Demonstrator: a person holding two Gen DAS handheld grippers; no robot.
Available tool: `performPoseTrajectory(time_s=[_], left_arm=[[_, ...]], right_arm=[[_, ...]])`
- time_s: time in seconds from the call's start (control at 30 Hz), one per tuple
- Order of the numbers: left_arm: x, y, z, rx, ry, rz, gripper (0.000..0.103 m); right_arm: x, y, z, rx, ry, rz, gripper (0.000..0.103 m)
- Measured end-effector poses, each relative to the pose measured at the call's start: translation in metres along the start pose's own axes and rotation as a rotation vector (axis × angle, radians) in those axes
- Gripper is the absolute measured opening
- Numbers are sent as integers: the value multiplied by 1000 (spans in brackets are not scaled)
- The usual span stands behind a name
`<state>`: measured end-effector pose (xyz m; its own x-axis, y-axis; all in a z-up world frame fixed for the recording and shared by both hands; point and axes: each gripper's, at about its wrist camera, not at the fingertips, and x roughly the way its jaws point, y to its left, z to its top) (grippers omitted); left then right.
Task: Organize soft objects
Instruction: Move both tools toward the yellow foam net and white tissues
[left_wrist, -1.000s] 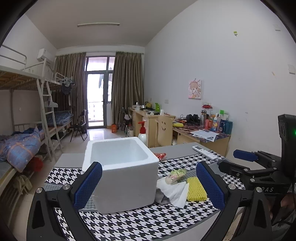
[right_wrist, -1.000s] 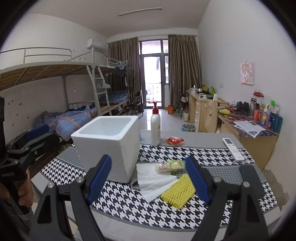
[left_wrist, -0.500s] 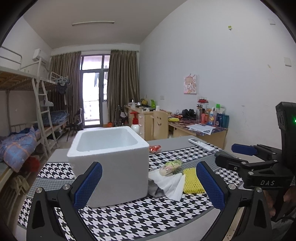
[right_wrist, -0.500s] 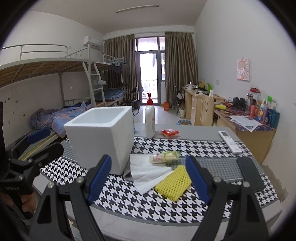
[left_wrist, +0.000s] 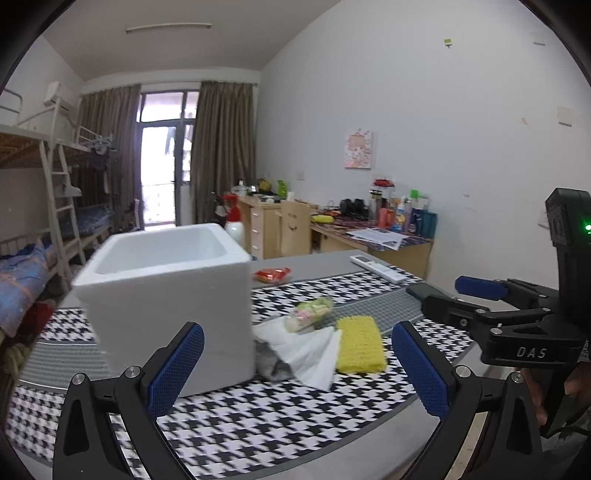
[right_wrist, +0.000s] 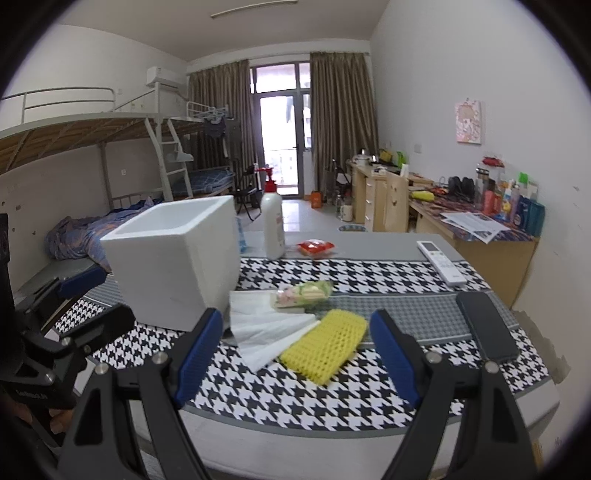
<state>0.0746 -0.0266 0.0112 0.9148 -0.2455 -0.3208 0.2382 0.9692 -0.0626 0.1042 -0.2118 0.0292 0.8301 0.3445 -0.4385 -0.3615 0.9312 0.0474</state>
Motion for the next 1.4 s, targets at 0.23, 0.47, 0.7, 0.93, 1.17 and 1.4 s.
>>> performPoseTrajectory(time_s=[0.23,0.47,0.7,0.93,1.17,1.4], left_arm=[[23,-12,-1,-3,34,-55,102],[49,-20,3,-8,56,-78,102],[75,-30,8,-12,99,-115,102],[100,-31,12,-24,157,-110,102],[122,-29,9,-29,202,-83,102],[134,-14,7,-55,235,-28,102]], right_arm=[[4,-21,-10,46,31,-22,85],[5,-40,-14,73,37,-38,85],[11,-56,-16,95,48,-46,85],[29,-70,-20,108,88,-43,85],[42,-76,-18,102,112,-30,85],[54,-78,-18,105,135,-12,85]])
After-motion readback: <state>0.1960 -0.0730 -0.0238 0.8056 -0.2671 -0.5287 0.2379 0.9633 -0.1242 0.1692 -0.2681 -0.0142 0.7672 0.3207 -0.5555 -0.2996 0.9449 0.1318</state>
